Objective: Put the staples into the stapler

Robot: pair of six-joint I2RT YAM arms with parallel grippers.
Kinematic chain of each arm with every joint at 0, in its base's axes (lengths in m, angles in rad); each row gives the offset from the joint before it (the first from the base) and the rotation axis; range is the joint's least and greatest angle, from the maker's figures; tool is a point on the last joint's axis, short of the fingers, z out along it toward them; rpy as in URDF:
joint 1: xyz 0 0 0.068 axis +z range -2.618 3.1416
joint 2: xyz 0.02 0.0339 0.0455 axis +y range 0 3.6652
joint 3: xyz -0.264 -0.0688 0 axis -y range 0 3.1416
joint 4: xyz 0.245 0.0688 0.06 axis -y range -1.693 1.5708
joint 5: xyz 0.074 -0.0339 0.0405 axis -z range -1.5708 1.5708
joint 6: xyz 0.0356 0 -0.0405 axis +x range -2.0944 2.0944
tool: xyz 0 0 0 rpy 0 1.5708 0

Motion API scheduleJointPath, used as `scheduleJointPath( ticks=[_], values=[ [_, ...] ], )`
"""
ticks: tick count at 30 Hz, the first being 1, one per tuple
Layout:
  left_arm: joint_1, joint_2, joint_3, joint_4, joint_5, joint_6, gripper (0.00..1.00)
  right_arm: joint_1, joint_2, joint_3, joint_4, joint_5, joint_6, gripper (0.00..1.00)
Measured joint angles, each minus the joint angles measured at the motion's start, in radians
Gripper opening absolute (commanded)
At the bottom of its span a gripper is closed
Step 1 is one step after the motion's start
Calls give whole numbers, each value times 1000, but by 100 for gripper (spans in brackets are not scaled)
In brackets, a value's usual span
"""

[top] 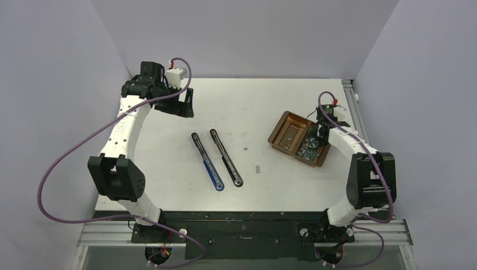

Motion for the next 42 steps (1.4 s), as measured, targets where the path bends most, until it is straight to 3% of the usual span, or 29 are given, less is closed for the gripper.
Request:
scheduleJointPath(
  ticks=[4, 19, 33, 42],
  values=[
    [0, 0, 0, 0, 0, 0, 96, 0, 1, 0, -2, 0, 4, 45],
    [0, 0, 0, 1, 0, 0, 96, -8, 150, 24, 32, 21, 19, 44],
    [0, 0, 0, 1, 0, 0, 96, -33, 177, 33, 55, 19, 39, 17],
    [0, 0, 0, 1, 0, 0, 96, -33, 176, 34, 55, 18, 37, 9]
  ],
)
